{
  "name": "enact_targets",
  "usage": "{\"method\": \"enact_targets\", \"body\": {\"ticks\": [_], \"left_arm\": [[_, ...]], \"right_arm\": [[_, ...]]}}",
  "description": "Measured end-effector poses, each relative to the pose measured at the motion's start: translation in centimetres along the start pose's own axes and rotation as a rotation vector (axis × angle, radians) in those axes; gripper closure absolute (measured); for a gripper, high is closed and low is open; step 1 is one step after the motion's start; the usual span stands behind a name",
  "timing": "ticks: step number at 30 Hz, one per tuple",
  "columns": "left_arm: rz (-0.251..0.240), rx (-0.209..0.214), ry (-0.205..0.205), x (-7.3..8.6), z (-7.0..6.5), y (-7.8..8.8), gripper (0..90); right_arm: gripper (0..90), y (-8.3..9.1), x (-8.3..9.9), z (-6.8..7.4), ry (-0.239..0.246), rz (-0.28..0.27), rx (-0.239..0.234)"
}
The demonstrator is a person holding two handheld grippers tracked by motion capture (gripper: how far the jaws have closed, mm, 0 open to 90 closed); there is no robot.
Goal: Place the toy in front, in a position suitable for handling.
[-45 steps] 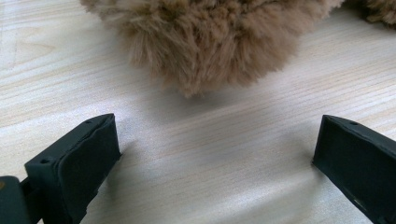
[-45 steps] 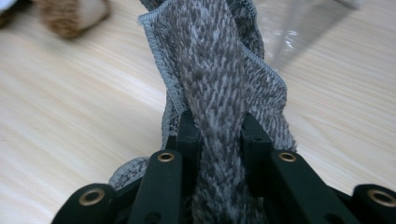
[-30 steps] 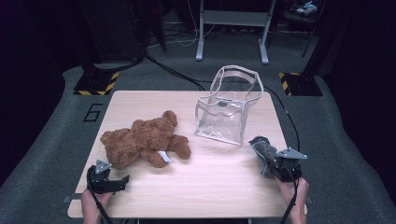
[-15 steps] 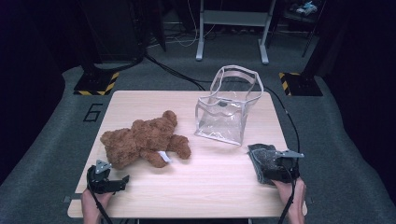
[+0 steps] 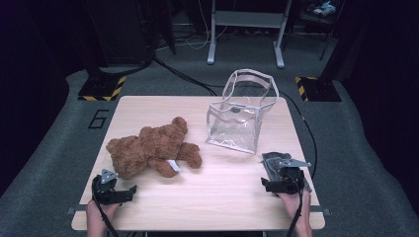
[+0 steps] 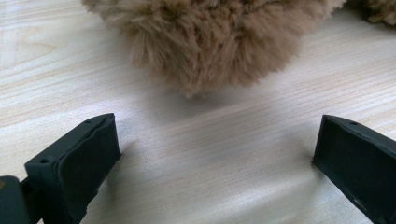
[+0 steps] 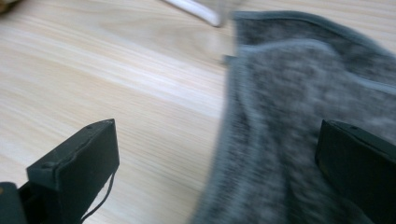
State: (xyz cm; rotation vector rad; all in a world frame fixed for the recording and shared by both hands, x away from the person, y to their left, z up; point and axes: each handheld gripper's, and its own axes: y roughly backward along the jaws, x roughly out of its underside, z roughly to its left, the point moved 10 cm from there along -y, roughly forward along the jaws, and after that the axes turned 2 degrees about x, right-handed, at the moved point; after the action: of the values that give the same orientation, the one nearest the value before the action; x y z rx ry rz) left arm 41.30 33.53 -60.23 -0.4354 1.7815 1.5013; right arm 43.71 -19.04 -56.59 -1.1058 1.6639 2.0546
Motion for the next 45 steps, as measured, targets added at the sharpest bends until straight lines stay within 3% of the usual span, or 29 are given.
{"method": "enact_targets", "body": {"ticks": [3,4,6,10,13,18,22,23,26,30,35,45], "left_arm": [[-0.003,-0.008,0.008,0.0,0.0,0.0,0.0],[-0.003,-0.011,0.011,0.0,0.0,0.0,0.0],[-0.001,-0.014,0.014,0.0,-0.1,0.0,0.1],[-0.003,-0.016,0.012,0.0,0.0,0.3,2.0],[-0.058,-0.015,0.033,-0.5,0.3,1.2,1.7],[-0.131,-0.022,0.034,-2.4,0.5,3.8,1.7],[-0.152,0.003,0.034,-3.6,0.2,4.7,0.5],[-0.150,0.017,0.035,-3.8,0.0,4.8,0.2],[-0.158,0.028,0.030,-4.6,-0.3,5.0,0.0],[-0.153,0.045,0.019,-5.4,-0.5,4.7,0.0],[-0.136,0.074,0.021,-5.8,-0.3,3.6,0.0],[-0.121,0.092,0.028,-5.6,0.1,2.2,0.0]], "right_arm": [[0.0,-0.5,-0.5,2.0,0.017,-0.008,-0.040],[0.0,-1.2,-0.7,3.4,0.034,-0.007,-0.062],[0.0,-2.0,-0.8,4.1,0.057,-0.005,-0.067],[0.0,-3.4,-0.6,4.9,0.089,0.011,-0.062],[0.0,-4.0,-0.5,5.0,0.077,0.013,-0.069],[0.0,-4.7,0.0,4.6,0.064,0.015,-0.059],[0.0,-4.7,-0.2,4.7,0.076,0.001,-0.052],[0.0,-4.6,-0.2,4.9,0.060,0.007,-0.056],[0.0,-4.6,-0.7,5.6,0.090,-0.002,-0.072],[0.0,-4.5,-2.7,8.0,0.118,-0.022,-0.120],[0.0,-5.4,-5.9,11.6,0.200,-0.037,-0.188],[0.0,-8.7,-11.2,18.2,0.339,-0.018,-0.299]]}}
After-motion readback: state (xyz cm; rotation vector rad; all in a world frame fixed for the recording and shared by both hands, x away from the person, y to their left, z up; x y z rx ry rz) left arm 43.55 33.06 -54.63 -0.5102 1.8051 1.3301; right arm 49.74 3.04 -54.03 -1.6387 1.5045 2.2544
